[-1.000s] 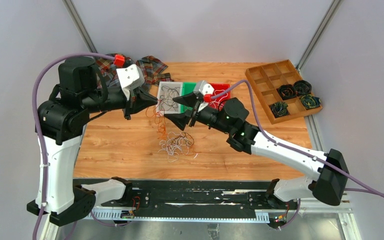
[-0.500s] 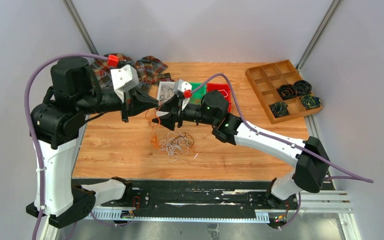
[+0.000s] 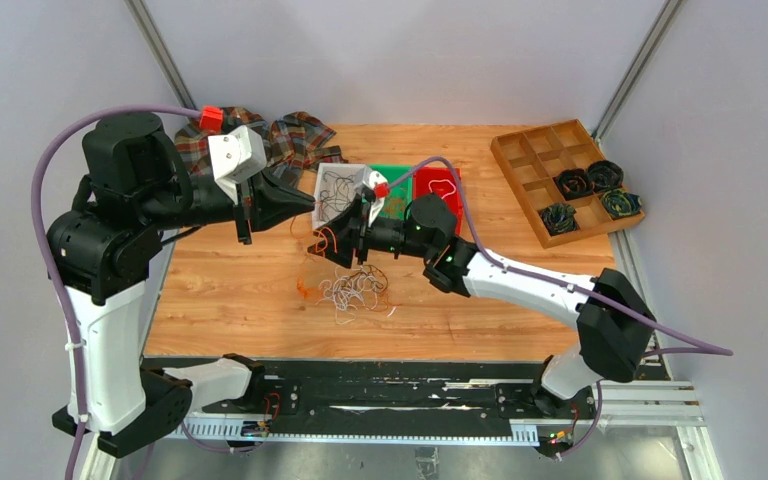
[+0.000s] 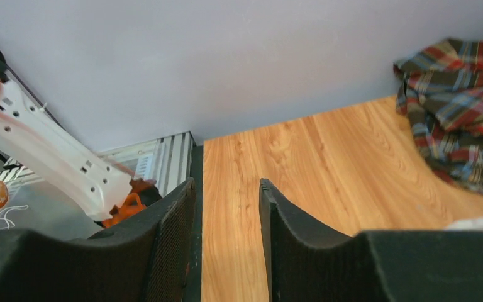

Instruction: Untangle the cables

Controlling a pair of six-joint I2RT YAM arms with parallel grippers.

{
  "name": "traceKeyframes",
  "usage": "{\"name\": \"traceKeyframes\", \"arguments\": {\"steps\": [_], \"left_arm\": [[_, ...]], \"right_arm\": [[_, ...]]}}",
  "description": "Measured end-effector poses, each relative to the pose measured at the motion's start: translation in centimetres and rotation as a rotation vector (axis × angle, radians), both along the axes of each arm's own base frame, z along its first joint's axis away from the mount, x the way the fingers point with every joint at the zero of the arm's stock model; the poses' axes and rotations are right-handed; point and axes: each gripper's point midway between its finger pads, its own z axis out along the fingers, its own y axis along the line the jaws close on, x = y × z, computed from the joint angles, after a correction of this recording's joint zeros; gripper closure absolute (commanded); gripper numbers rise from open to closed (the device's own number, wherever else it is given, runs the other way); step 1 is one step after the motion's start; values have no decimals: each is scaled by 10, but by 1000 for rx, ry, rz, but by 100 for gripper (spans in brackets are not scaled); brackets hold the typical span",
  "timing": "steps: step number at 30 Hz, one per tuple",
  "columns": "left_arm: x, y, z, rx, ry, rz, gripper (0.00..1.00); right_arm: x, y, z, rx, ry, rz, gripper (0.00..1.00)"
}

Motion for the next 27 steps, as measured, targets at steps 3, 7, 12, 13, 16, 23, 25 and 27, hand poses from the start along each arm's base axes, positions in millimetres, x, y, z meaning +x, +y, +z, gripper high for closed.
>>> {"name": "traceKeyframes", "arguments": {"steps": [3, 7, 12, 13, 16, 23, 25, 27], "left_arm": [[1, 0, 2, -2, -7, 2, 100], [1, 1, 3, 0, -13, 6, 100], [1, 1, 3, 1, -18, 9, 100], [1, 1, 3, 1, -18, 9, 100], [1, 1, 3, 1, -17, 9, 100], [1, 1, 7, -4, -26, 9, 100], [1, 1, 7, -4, -28, 10, 100], [1, 1, 8, -5, -29, 10, 100]], "right_arm": [[-1, -8, -24, -33, 48, -25, 46], [0, -25, -38, -51, 83, -73, 41], [-10, -45, -8, 13, 47, -86, 40], [-13, -48, 0, 31, 34, -84, 40], [-17, -52, 12, 56, 17, -77, 40], [-15, -40, 11, 56, 61, -42, 39], [-12, -32, 12, 64, 73, -29, 39], [-10, -27, 12, 69, 84, -18, 39]]}}
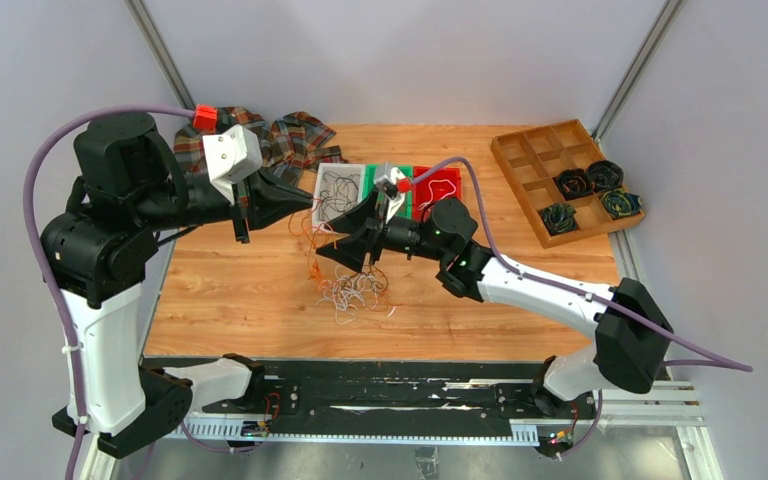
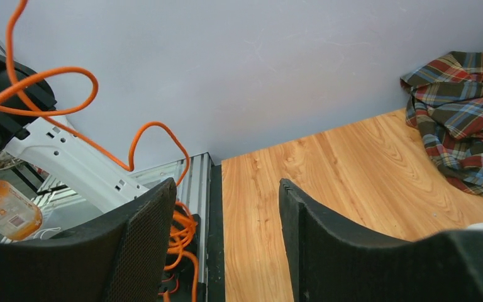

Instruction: Untangle the cables

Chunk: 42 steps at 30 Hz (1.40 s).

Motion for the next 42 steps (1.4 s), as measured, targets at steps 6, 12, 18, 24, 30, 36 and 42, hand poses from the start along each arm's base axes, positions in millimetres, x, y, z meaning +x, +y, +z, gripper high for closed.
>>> {"name": "traceKeyframes", "arguments": {"steps": [6, 12, 18, 24, 30, 36, 42], "left_arm": [[0, 0, 1, -1, -2, 0, 100], [0, 0, 1, 0, -3, 3, 100], [2, 2, 1, 6, -14, 15, 99], [1, 4, 1, 12, -34, 24, 100], [1, 4, 1, 12, -35, 24, 100], [1, 4, 1, 12, -32, 25, 100], [2, 4, 0, 11, -26, 25, 100]], "right_arm": [[3, 11, 10, 23, 2, 28, 44], [3, 19, 14, 50, 14, 57, 46], [4, 24, -1, 38, 67, 69, 41], [-2, 4, -6, 36, 84, 25, 36], [-13, -10, 14, 69, 51, 27, 35], [-20, -13, 16, 69, 40, 57, 36], [-15, 2, 9, 46, 51, 87, 40]]}}
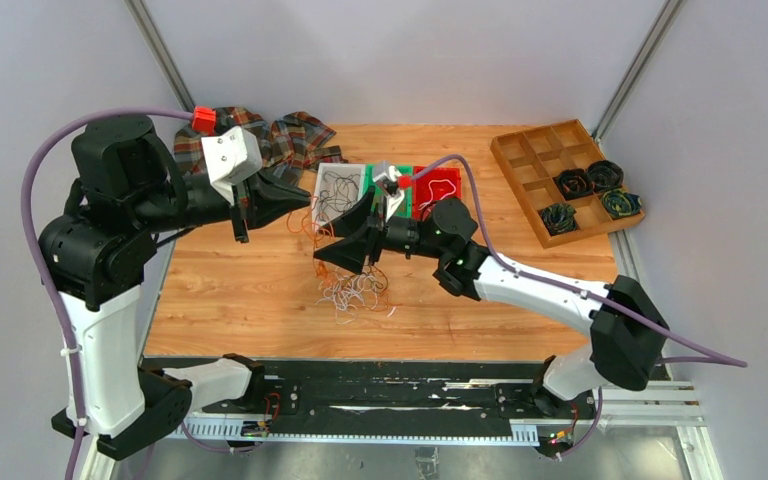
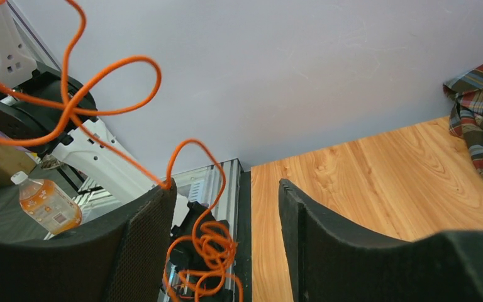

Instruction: Untangle the cables

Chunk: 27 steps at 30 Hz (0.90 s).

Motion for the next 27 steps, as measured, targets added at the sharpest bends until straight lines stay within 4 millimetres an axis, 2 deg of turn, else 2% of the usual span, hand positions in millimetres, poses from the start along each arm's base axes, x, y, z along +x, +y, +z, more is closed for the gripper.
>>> {"name": "traceKeyframes", "arguments": {"steps": [4, 7, 10, 14, 18, 21, 24, 27], "left_arm": [[1, 0, 0, 0, 4, 0, 100], [1, 0, 0, 0, 5, 1, 100], [1, 0, 1, -2, 3, 0, 100], [0, -1, 5, -10, 2, -6, 100], [0, -2, 6, -14, 7, -7, 100], [0, -2, 6, -15, 9, -7, 100], [0, -2, 6, -15, 9, -7, 100], [0, -2, 6, -15, 10, -7, 100]], "right_arm": [[4, 12, 4, 1, -4, 28, 48], [4, 18, 8, 7, -6, 50, 64], [6, 24, 8, 12, 4, 64, 72], [10, 32, -5, 4, 37, 79, 73], [14, 41, -21, -10, 79, 90, 68], [13, 43, -28, -13, 96, 97, 73], [10, 43, -26, -2, 90, 103, 79], [9, 43, -25, 4, 93, 104, 80]]}}
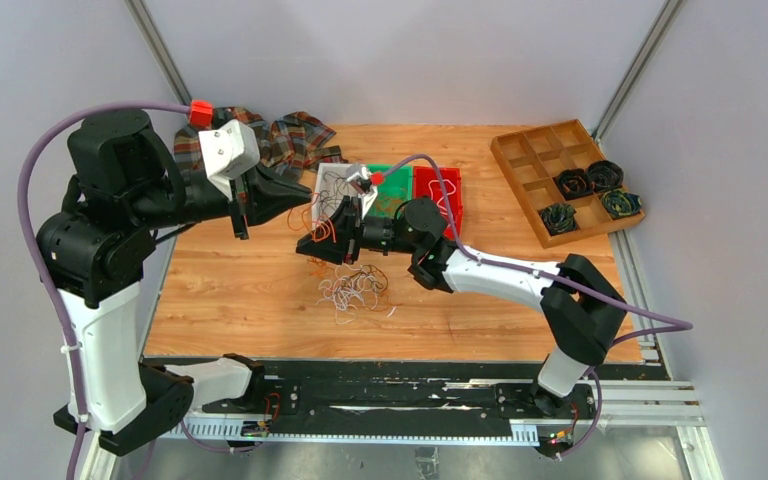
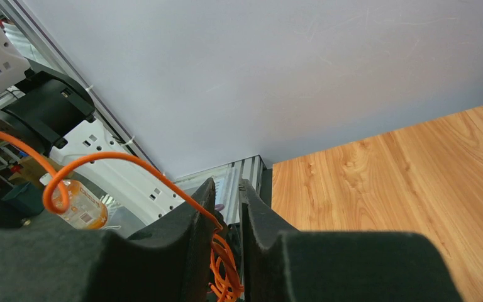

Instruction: Untangle the cables

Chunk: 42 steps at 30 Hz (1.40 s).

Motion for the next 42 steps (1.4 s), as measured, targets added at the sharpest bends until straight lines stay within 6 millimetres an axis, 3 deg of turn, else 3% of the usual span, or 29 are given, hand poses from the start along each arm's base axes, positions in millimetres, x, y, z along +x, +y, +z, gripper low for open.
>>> {"name": "traceKeyframes", "arguments": {"steps": [7, 12, 19, 27, 33, 40, 42], "left_arm": [[0, -1, 9, -16, -10, 2, 100], [-1, 0, 18, -29, -27, 3, 100], [1, 0, 29, -39, -57, 12, 100], [20, 6, 54, -46, -147, 100, 100], [35, 16, 60, -34, -192, 188, 100], [56, 30, 83, -53, -304, 317, 100], [61, 34, 90, -63, -334, 352, 100]], "right_arm": [[2, 1, -17, -10, 43, -5, 82], [7, 5, -54, -65, 125, -21, 82], [12, -5, -105, -138, 216, -92, 83], [10, -19, -138, -157, 253, -171, 81], [0, -31, -169, -195, 280, -221, 82], [-1, -45, -193, -235, 294, -281, 96], [-2, -47, -198, -243, 290, -295, 92]]}}
